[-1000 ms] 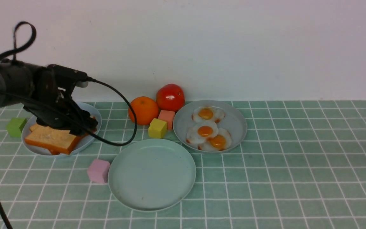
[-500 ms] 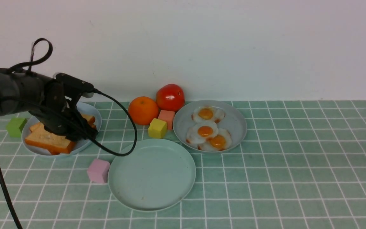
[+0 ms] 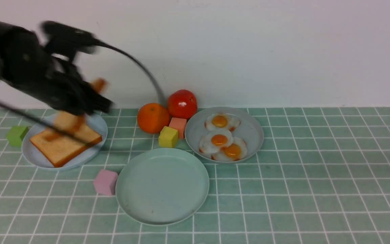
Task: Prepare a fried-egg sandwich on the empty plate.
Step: Use the left arm to put a slice of bread into the empty plate in the middle, then use the right arm to grab a fried egg
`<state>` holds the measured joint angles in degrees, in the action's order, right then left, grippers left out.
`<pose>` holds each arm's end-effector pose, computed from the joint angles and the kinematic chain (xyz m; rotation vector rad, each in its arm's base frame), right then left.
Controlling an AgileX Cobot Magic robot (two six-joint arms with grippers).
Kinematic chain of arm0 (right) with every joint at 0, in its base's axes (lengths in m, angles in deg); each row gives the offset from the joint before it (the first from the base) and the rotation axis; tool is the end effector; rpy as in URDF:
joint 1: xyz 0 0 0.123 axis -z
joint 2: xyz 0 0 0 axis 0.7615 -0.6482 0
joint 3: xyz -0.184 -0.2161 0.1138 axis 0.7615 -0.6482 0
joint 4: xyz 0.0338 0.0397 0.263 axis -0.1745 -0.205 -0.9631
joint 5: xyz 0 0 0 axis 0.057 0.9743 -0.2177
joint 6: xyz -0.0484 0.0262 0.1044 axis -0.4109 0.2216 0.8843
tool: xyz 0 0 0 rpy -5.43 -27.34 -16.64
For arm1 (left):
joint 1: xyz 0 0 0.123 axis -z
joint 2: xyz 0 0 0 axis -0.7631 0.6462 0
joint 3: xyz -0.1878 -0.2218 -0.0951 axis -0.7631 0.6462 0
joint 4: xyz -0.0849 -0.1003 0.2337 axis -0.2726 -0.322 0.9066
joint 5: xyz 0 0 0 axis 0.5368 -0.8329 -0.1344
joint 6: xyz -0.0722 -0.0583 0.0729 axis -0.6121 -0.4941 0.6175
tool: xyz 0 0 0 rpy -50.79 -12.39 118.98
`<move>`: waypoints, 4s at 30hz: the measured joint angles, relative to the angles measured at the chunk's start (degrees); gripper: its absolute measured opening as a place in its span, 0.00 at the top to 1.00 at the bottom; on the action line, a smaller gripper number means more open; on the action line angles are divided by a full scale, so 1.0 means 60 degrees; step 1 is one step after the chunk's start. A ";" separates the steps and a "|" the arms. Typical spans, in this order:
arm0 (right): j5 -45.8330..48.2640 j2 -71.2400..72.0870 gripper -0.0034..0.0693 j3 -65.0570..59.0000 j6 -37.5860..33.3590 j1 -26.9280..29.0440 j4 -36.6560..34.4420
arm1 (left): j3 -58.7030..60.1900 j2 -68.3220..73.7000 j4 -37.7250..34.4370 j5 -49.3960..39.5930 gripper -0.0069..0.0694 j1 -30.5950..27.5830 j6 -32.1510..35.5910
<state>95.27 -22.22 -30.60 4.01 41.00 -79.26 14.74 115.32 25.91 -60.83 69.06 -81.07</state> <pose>0.1011 0.0599 0.3874 -0.3853 2.1705 0.5015 0.3617 -0.1181 0.2889 0.5593 2.3411 0.0017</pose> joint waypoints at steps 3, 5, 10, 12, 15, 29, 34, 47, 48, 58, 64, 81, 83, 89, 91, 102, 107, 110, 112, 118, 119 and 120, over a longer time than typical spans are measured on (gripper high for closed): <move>-0.0010 0.0000 0.94 0.0000 0.0000 0.0000 0.0031 | 0.0848 0.0002 0.0020 0.0007 0.84 0.1514 0.0000; -0.0010 0.0000 0.94 0.0000 0.0000 0.0000 0.0031 | 0.1125 0.0343 0.0381 0.0082 0.84 0.2266 -0.0100; 0.0002 0.0000 0.94 0.0000 0.0000 0.0000 -0.0121 | 0.1180 0.1338 0.1921 0.0910 0.84 0.2890 -0.0981; 0.0045 0.0000 0.94 0.0000 0.0000 0.0000 -0.0180 | 0.1180 0.1645 0.2429 0.1216 0.84 0.2921 -0.1187; 0.0201 0.0000 0.93 0.0000 0.0000 0.0000 -0.0223 | 0.1188 0.2053 0.3035 0.1678 0.84 0.2921 -0.1437; 0.0821 -0.0276 0.81 0.0011 0.0009 0.0000 -0.0147 | 0.1188 0.1929 0.2839 0.2095 0.34 0.2921 -0.1685; -0.0117 -0.1246 0.65 0.0011 0.0009 0.0000 -0.0381 | 0.1197 0.0539 0.2038 0.1300 0.19 0.3197 -0.2082; -0.2742 -0.7453 0.47 0.1475 -0.2904 0.0000 -0.3624 | 0.2652 -0.6358 0.0837 0.0431 0.93 0.3760 -0.3832; -0.2706 -0.8021 0.47 0.1796 -0.3009 0.0000 -0.3836 | 0.2990 -0.6811 0.0828 0.0431 0.93 0.3760 -0.3839; -0.2234 -1.2783 0.46 0.5275 -0.2652 -0.0134 -0.4057 | 0.5488 -0.9670 0.0829 0.1208 0.93 0.3760 -0.4212; -0.2201 -1.4704 0.43 0.7363 -0.1854 -0.0494 -0.3534 | 0.5602 -0.9699 0.0819 0.2068 0.93 0.3760 -0.4265; -0.2585 -1.6679 0.40 0.9644 -0.1234 -0.0684 -0.3270 | 0.5602 -0.9699 0.0819 0.2322 0.93 0.3760 -0.4274; -0.2652 -1.6709 0.40 0.9644 -0.1234 -0.0684 -0.3208 | 0.5602 -0.9699 0.0819 0.2313 0.93 0.3760 -0.4274; -0.2714 -1.6738 0.42 0.9644 -0.1234 -0.0684 -0.3219 | 0.5602 -0.9699 0.0802 0.2305 0.93 0.3760 -0.4274; -0.2760 -1.6805 0.43 0.9644 -0.1234 -0.0684 -0.3282 | 0.5602 -0.9699 0.0801 0.2302 0.93 0.3760 -0.4274; -0.2848 -1.6930 0.45 0.9677 -0.1472 -0.0684 -0.3903 | 0.5602 -0.9699 0.0589 0.2282 0.93 0.3760 -0.4295; -0.2848 -1.6933 0.50 0.9677 -0.1495 -0.0684 -0.3936 | 0.5609 -0.9699 0.0417 0.2250 0.93 0.3760 -0.4295; -0.2792 -1.6945 0.59 0.9677 -0.1495 -0.0684 -0.3936 | 0.5609 -0.9699 0.0404 0.2230 0.93 0.3760 -0.4295; -0.2737 -1.6952 0.71 0.9677 -0.1495 -0.0675 -0.3936 | 0.5609 -0.9699 0.0404 0.2230 0.93 0.3760 -0.4295; -0.2569 -1.6717 0.83 0.9684 -0.1495 -0.0657 -0.4079 | 0.5609 -0.9699 0.0423 0.2101 0.93 0.3760 -0.4295; -0.2435 -1.6548 0.84 0.9684 -0.1527 -0.0625 -0.4062 | 0.5609 -0.9699 0.0454 0.1926 0.93 0.3760 -0.4295; -0.2370 -1.6452 0.85 0.9684 -0.1546 -0.0599 -0.4040 | 0.5609 -0.9699 0.0496 0.1826 0.93 0.3760 -0.4295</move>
<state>81.05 -120.93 27.50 -5.26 37.41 -103.50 48.40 57.13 28.89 -49.87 91.62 -106.85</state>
